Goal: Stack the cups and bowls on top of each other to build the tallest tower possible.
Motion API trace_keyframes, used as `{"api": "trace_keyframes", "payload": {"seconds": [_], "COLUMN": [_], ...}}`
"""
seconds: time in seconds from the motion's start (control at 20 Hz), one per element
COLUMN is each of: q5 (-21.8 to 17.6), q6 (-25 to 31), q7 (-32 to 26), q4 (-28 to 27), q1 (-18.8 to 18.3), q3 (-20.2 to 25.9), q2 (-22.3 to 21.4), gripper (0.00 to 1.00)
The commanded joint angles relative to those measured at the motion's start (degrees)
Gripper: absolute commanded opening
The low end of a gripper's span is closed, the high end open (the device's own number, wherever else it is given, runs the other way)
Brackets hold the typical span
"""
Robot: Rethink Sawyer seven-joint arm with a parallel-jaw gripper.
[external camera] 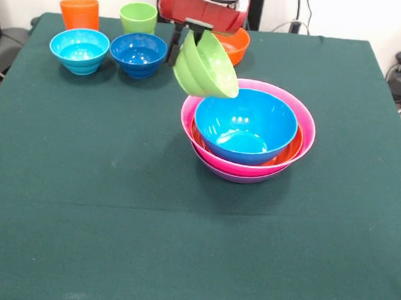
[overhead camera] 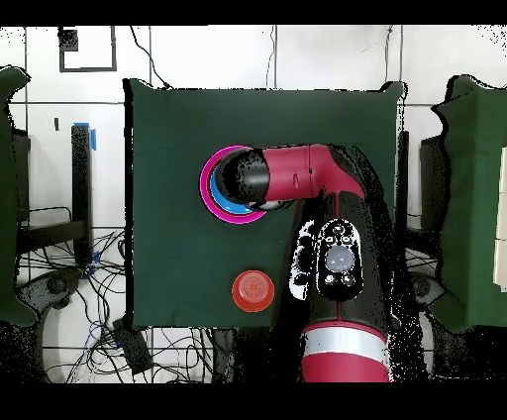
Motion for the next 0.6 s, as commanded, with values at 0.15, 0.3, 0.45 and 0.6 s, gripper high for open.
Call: {"api": "trace_keyframes", "payload": {"seconds": [0.15, 0.3, 0.45, 0.6], "q5": [6.11, 7.63, 9.57, 10.83], "q6": [-0.66, 0.41, 0.10, 0.33], "q7": [11.73, 12.64, 12.76, 12.91], "q4": [3.43, 3.40, 4.30, 4.77], "q1": [2.11, 3.08, 2.88, 2.97], "q3": [2.66, 2.27, 2.61, 2.51], "q2": [0.77, 0.40, 0.28, 0.15], "gripper": [0.00, 0.00, 0.00, 0.00]}}
